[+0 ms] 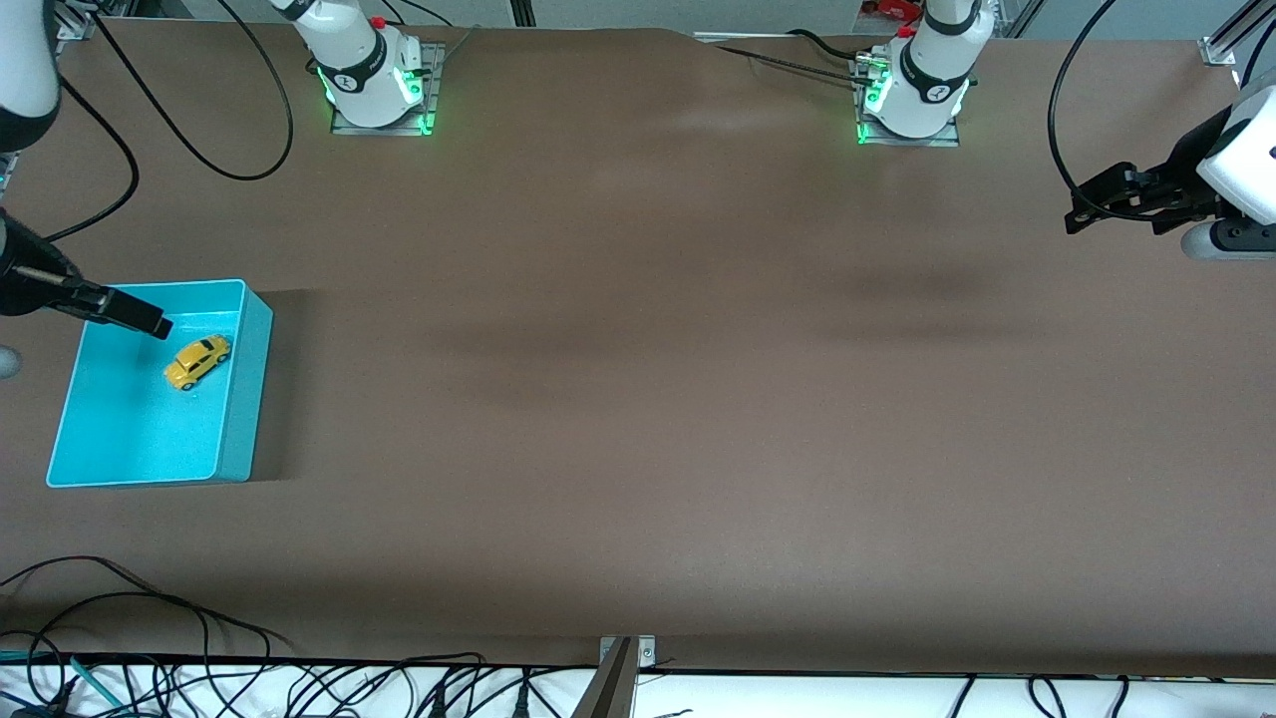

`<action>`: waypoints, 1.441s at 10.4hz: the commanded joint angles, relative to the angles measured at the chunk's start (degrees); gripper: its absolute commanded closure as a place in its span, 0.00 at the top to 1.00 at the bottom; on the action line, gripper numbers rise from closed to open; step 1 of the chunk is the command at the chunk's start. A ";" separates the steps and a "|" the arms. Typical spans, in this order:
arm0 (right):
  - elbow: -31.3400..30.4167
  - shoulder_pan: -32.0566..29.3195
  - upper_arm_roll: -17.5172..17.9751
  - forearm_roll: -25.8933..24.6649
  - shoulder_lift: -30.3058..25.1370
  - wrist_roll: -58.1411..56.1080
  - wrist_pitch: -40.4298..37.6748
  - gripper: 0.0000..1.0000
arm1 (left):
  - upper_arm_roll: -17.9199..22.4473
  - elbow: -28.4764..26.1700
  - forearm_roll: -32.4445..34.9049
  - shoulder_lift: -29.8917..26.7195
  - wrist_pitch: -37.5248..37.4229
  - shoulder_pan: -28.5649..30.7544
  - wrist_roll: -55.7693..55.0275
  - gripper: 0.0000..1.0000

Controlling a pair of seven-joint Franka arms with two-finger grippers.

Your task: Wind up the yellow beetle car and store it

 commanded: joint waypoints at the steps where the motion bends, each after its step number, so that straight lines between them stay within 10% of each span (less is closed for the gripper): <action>1: -5.99 1.56 -3.45 2.61 -6.11 -5.79 0.35 1.00 | -0.02 1.67 -0.28 0.62 -1.41 0.13 -0.56 1.00; 6: -10.84 10.51 -11.17 2.44 -9.47 -5.88 0.52 1.00 | -0.20 1.76 -0.37 0.54 -1.41 -0.22 -0.82 1.00; 15: -13.04 0.24 -2.57 2.61 -14.57 -6.32 1.31 1.00 | -0.37 1.76 -0.63 0.62 -1.41 -0.22 -0.91 1.00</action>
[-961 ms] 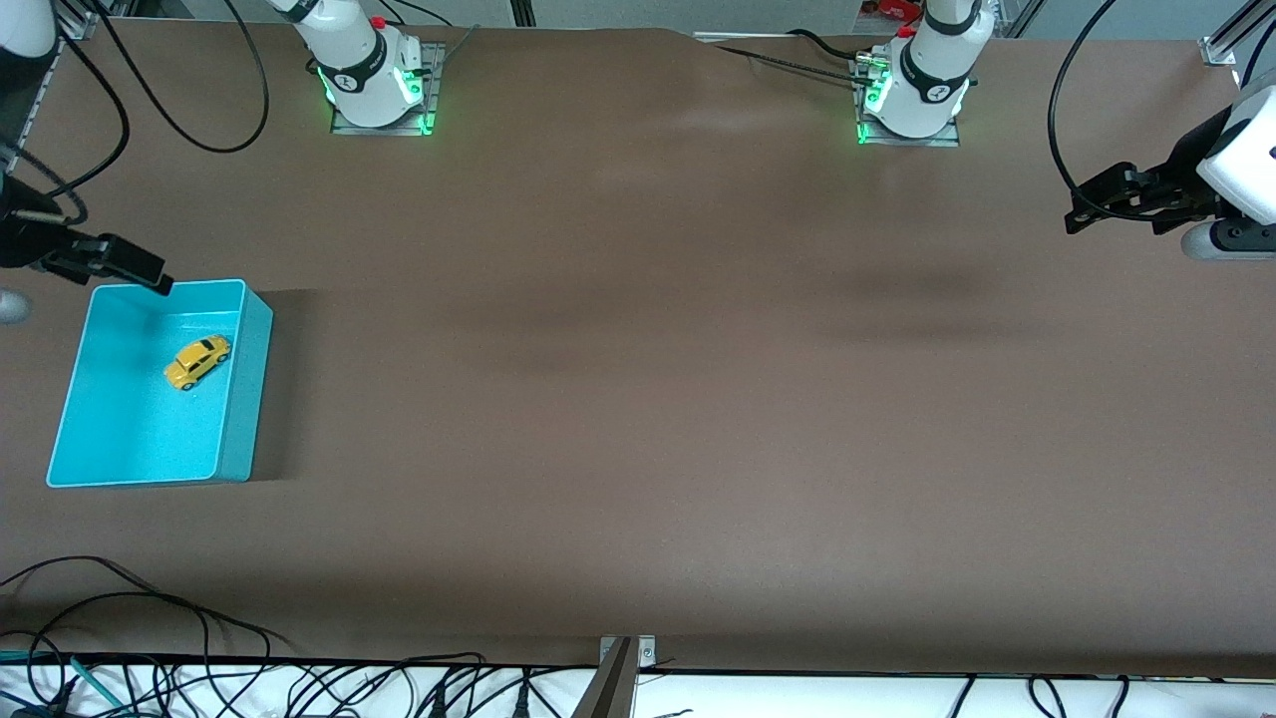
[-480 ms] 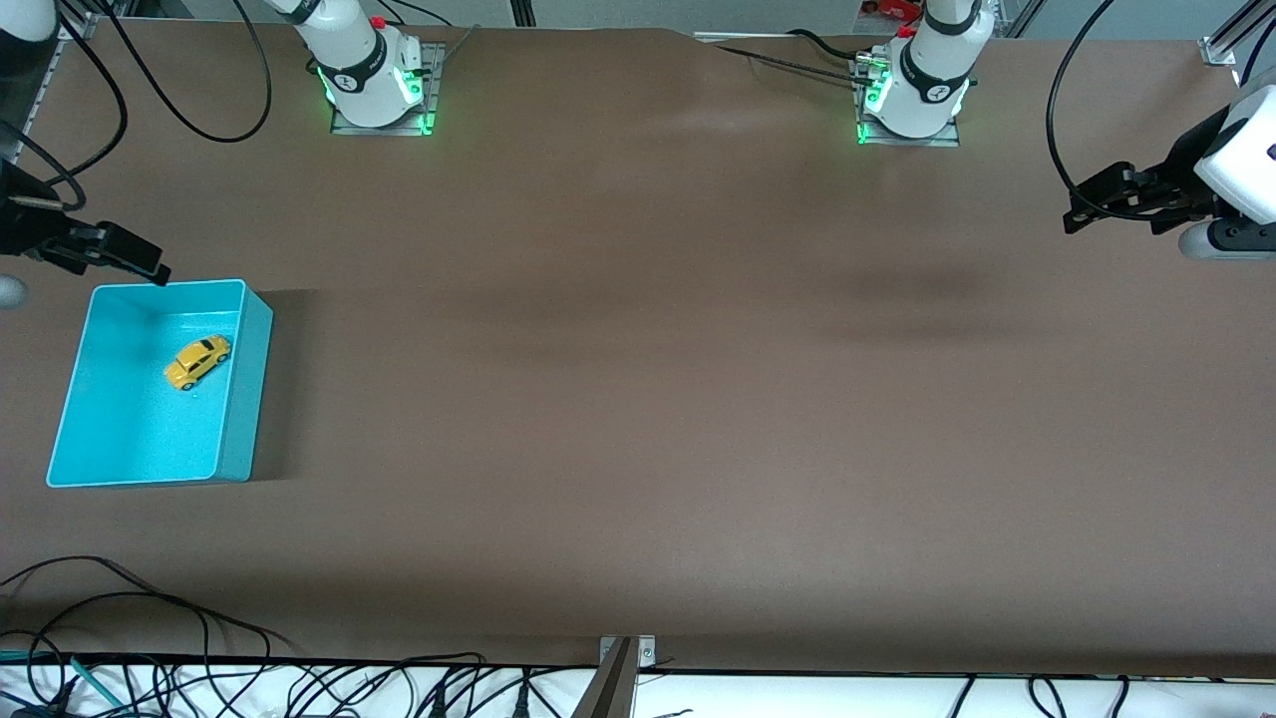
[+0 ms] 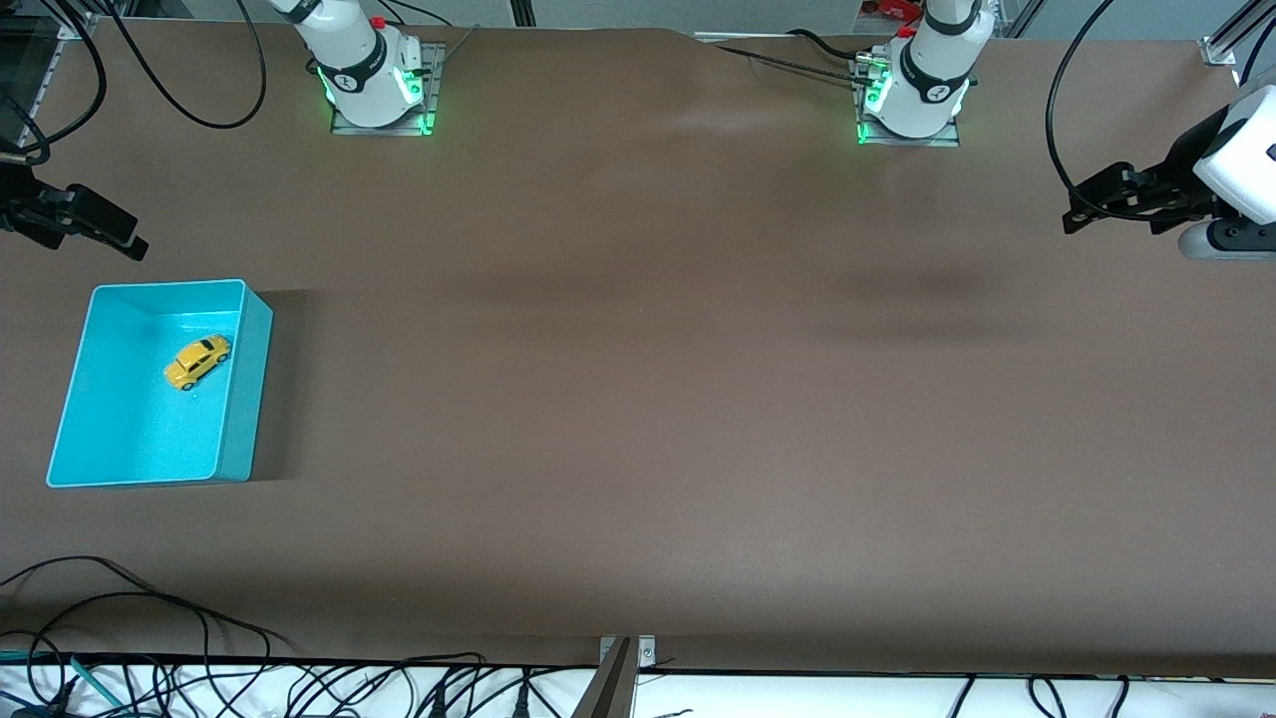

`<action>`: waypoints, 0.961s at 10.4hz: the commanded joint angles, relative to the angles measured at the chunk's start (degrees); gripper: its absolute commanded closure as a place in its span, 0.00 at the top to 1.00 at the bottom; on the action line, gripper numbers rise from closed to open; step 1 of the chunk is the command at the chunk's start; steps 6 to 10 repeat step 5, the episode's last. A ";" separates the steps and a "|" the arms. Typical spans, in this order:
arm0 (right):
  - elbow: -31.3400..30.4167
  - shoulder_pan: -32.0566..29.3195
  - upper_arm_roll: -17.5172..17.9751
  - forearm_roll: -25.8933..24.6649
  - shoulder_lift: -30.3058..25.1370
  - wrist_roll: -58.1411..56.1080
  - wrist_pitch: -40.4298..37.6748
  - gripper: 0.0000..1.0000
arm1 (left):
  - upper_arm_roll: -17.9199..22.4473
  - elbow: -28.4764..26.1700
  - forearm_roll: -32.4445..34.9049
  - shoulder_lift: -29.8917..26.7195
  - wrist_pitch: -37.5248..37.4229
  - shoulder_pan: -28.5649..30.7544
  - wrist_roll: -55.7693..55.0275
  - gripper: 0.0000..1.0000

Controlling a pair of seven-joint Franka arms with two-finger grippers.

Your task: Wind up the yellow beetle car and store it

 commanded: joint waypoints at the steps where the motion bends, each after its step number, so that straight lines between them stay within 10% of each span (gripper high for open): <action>1: -1.64 -1.44 1.03 0.86 -1.40 -1.07 0.52 1.00 | -0.15 1.72 -0.63 0.61 -1.39 -0.23 -0.62 1.00; 10: -1.55 -1.44 1.12 0.86 -1.40 -0.90 0.17 1.00 | -0.15 1.72 -0.45 0.52 -1.39 -0.40 -0.62 1.00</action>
